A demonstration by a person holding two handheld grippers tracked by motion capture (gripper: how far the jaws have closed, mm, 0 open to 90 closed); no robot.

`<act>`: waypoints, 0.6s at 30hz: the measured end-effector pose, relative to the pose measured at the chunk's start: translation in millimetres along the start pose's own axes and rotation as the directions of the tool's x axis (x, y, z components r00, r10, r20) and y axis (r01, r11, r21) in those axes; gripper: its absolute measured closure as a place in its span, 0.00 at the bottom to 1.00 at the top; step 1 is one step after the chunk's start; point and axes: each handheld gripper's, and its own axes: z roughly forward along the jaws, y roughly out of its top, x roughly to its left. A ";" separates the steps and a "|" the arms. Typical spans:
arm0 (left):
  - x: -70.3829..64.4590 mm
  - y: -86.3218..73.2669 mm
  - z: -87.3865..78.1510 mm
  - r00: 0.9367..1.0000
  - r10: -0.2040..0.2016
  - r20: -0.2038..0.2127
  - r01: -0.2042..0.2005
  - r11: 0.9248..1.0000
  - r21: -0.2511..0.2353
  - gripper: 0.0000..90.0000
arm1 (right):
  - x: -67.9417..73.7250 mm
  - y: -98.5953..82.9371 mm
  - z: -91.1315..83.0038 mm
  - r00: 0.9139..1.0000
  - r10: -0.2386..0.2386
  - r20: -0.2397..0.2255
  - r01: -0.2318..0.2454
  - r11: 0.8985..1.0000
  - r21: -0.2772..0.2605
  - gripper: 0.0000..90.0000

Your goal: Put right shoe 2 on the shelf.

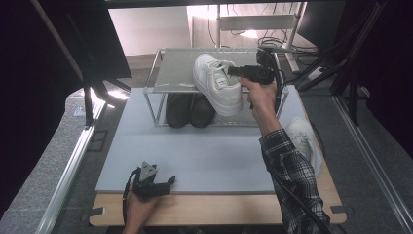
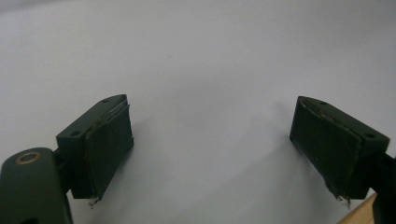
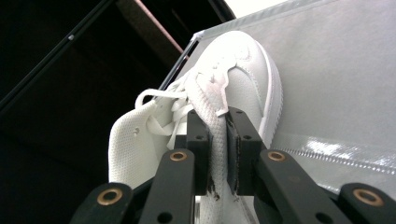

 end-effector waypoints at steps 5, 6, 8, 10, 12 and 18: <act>0.1 0.0 -0.1 1.000 0.002 -0.001 -0.002 1.000 0.001 0.14 | -6.1 3.0 4.9 1.000 0.027 0.010 -0.027 0.999 -0.020 0.90; 0.1 0.0 -0.1 1.000 0.002 -0.001 -0.002 1.000 0.001 0.14 | -7.0 3.4 6.3 1.000 0.028 0.012 -0.028 0.999 -0.019 0.90; 0.1 0.0 -0.1 1.000 0.001 -0.001 -0.001 1.000 0.001 0.14 | -7.5 3.7 11.1 0.999 0.037 0.018 -0.036 0.999 -0.020 0.90; 0.1 -0.1 -0.1 1.000 0.001 -0.001 -0.001 1.000 0.001 0.14 | -7.7 3.6 14.8 0.999 0.022 0.032 -0.021 1.000 -0.013 0.90; 0.1 -0.1 -0.1 1.000 0.000 -0.001 0.000 1.000 0.001 0.14 | -8.9 4.0 16.7 0.999 0.023 0.033 -0.022 1.000 -0.014 0.89; -0.1 -0.1 -0.1 1.000 0.001 -0.002 -0.001 1.000 0.001 0.14 | -11.0 4.3 16.8 1.000 -0.022 0.011 0.022 1.000 -0.003 0.79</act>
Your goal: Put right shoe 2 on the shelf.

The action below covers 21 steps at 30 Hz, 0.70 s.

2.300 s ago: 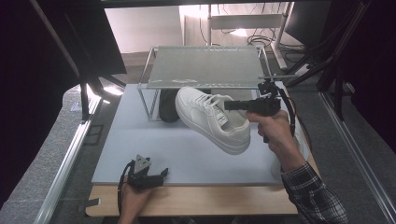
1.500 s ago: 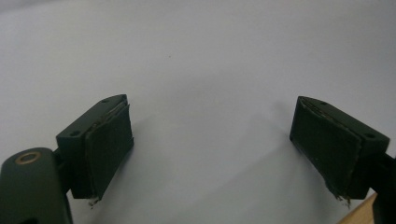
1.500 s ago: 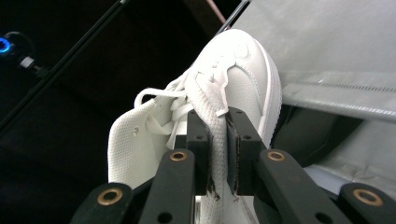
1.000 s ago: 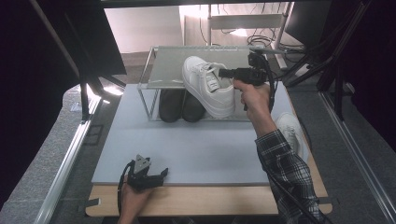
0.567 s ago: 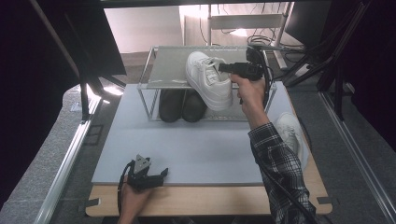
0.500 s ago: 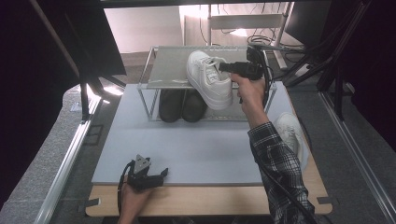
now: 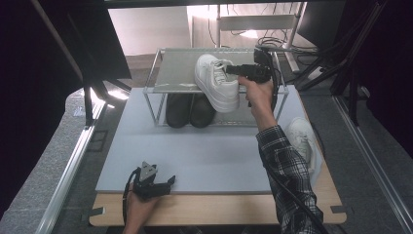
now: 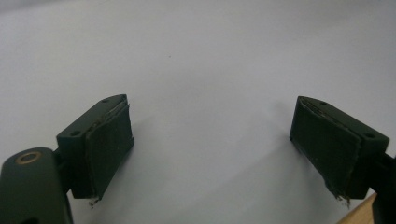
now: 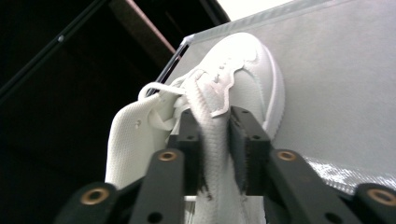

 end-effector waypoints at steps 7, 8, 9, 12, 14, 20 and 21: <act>0.0 0.0 0.0 1.000 0.000 0.000 0.000 1.000 0.000 0.14 | 4.6 3.2 -1.4 0.998 -0.052 0.021 0.051 0.998 0.020 0.60; 0.0 0.0 0.0 1.000 0.000 0.000 0.000 1.000 0.000 0.14 | 5.1 3.7 -2.4 0.998 -0.055 0.019 0.054 0.998 0.019 0.59; 0.0 0.0 0.0 1.000 0.000 0.000 0.000 1.000 0.000 0.14 | 6.0 4.5 -4.6 0.998 -0.058 0.017 0.058 0.998 0.014 0.58; 0.0 0.0 0.0 1.000 0.000 0.000 0.000 1.000 0.000 0.14 | 8.6 6.0 -9.1 0.997 -0.071 0.012 0.071 0.997 0.016 0.56; 0.0 0.0 0.0 1.000 0.000 0.000 0.000 1.000 0.001 0.14 | 10.4 6.9 -14.7 0.997 -0.076 0.002 0.076 0.997 0.009 0.56; 0.0 0.0 0.0 1.000 0.000 0.000 0.000 1.000 0.001 0.14 | 10.1 7.2 -29.9 0.997 -0.066 -0.033 0.065 0.998 -0.017 0.58; 0.0 0.0 0.0 1.000 0.000 0.000 0.000 1.000 0.001 0.14 | 9.6 6.8 -32.8 0.997 -0.063 -0.041 0.062 0.998 -0.021 0.58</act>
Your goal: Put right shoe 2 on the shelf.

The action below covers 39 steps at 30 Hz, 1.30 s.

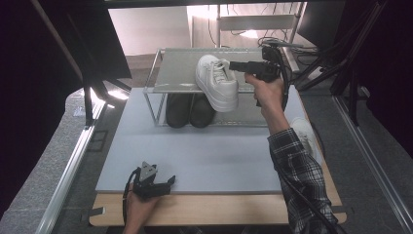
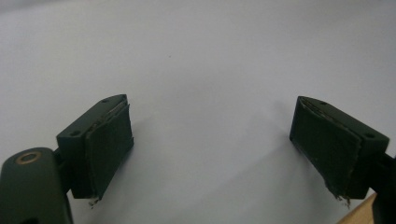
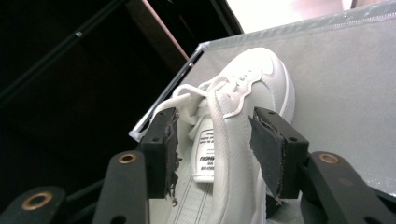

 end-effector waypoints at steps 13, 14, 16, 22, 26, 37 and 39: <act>-0.2 0.0 0.2 1.000 -0.002 -0.001 0.002 1.000 -0.003 0.14 | -13.0 -28.9 -40.4 0.997 -0.009 -0.081 0.007 1.000 -0.023 0.71; -0.2 0.0 0.2 1.000 -0.002 -0.001 0.002 1.000 -0.002 0.14 | -15.2 -32.6 -43.3 0.996 -0.008 -0.092 0.005 1.000 -0.029 0.73; -0.3 0.0 0.2 1.000 -0.001 -0.001 0.001 1.000 -0.002 0.14 | -20.1 -40.8 -48.7 0.993 0.008 -0.118 -0.011 0.999 -0.030 0.77; -0.4 0.0 0.2 1.000 -0.003 -0.002 0.003 1.000 -0.002 0.14 | -26.8 -61.5 -57.9 0.989 -0.016 -0.146 0.014 1.000 -0.013 0.84; -0.6 0.0 0.2 1.000 -0.003 -0.004 0.003 1.000 -0.002 0.14 | -26.9 -76.3 -61.9 0.985 -0.033 -0.171 0.034 0.999 0.001 0.91; -0.7 0.1 0.2 1.000 -0.004 -0.005 0.004 1.000 -0.002 0.14 | -20.5 -106.6 -54.8 0.979 -0.090 -0.185 0.100 0.994 0.044 1.00; -0.7 0.1 0.2 1.000 -0.004 -0.005 0.004 1.000 -0.002 0.14 | -19.0 -109.3 -51.0 0.978 -0.098 -0.184 0.110 0.992 0.055 1.00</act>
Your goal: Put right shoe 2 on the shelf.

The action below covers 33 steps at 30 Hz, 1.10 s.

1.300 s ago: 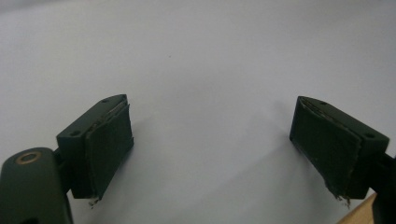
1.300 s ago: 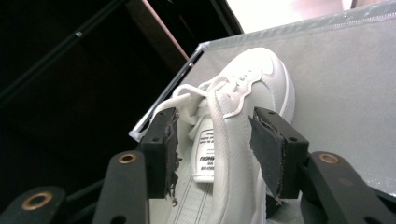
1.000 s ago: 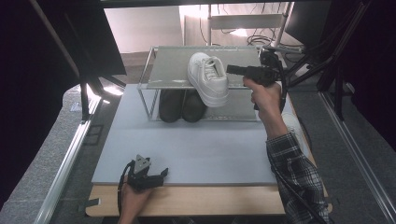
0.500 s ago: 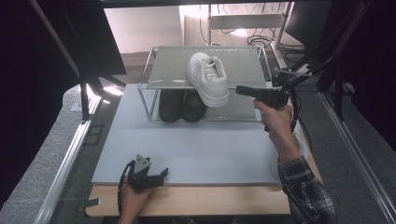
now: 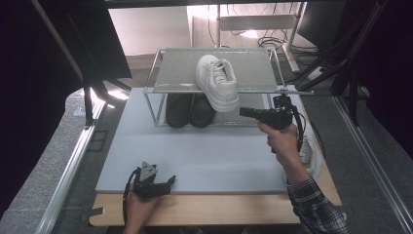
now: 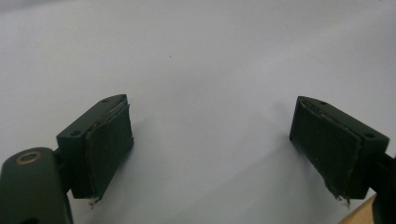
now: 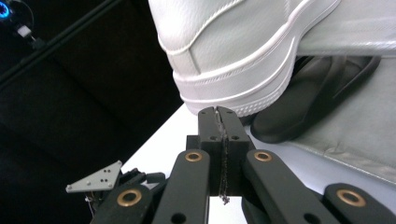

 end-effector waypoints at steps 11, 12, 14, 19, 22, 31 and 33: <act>0.0 0.0 0.0 1.000 0.000 0.001 0.000 1.000 0.000 0.14 | -1.7 -1.2 18.1 1.000 -0.010 0.025 0.009 1.000 0.013 1.00; 0.1 0.0 0.0 1.000 0.000 0.001 0.000 1.000 0.000 0.14 | -2.3 -1.3 19.2 1.000 -0.012 0.028 0.012 1.000 0.013 1.00; 0.1 0.0 0.0 1.000 0.000 0.001 0.000 1.000 0.000 0.14 | -3.9 -1.5 20.4 1.000 -0.004 0.015 0.003 1.000 0.002 1.00; 0.2 0.0 0.1 1.000 0.000 0.001 0.000 1.000 0.000 0.14 | -4.5 -0.6 21.5 1.000 0.001 0.008 -0.001 1.000 0.000 1.00; 0.2 0.0 0.1 1.000 0.000 0.001 0.000 1.000 0.000 0.14 | -4.9 -0.3 26.6 1.000 0.001 0.009 -0.001 1.000 0.004 1.00; 0.0 0.0 0.0 1.000 -0.002 0.001 0.002 1.000 0.000 0.14 | -4.0 3.6 43.9 1.000 0.006 0.009 -0.006 1.000 0.010 1.00; 0.1 0.0 0.1 1.000 -0.002 0.002 0.002 1.000 -0.001 0.14 | -3.6 4.9 47.6 1.000 0.007 0.012 -0.007 1.000 0.012 1.00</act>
